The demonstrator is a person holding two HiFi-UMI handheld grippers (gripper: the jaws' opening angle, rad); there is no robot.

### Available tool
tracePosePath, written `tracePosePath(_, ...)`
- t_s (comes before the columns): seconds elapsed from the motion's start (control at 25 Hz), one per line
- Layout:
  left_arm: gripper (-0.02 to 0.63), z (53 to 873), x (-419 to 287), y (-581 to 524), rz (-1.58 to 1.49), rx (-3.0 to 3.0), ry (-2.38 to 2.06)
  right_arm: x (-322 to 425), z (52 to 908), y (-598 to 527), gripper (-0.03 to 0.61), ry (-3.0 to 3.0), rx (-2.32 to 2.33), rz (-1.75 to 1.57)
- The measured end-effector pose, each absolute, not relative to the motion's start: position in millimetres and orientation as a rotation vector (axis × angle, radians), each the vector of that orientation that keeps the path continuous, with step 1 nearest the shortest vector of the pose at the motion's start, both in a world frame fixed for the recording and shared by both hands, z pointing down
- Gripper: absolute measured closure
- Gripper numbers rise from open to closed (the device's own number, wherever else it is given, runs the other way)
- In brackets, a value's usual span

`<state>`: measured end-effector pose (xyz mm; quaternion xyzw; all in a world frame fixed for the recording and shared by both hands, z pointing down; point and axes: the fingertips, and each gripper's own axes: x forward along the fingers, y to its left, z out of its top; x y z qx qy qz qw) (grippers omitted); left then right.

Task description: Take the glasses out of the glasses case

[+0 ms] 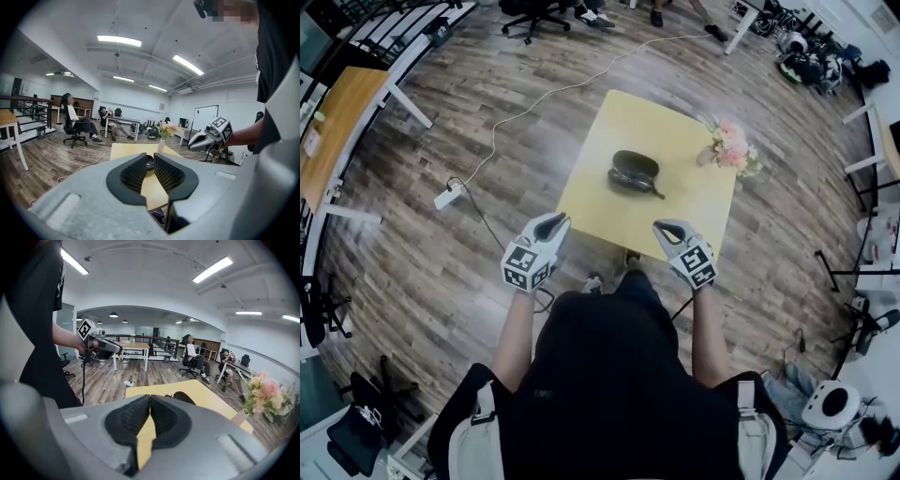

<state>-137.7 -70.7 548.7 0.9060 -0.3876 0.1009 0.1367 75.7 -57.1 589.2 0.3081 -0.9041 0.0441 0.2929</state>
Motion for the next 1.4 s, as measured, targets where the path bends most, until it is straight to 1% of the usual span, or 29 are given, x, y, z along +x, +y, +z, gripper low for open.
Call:
tracePosePath(0.48, 0.555, 554.8, -130.2, -84.1, 0.295, 2.603, -1.126, 82.2, 600.0, -66.4, 0.574, -2.393, 0.801, 0.137)
tracePosePath(1.4, 0.555, 573.6, -99.9, -142.3, 0.318, 2.512, -1.164, 102.9, 624.6, -149.2, 0.574, -2.392, 0.687, 0.171)
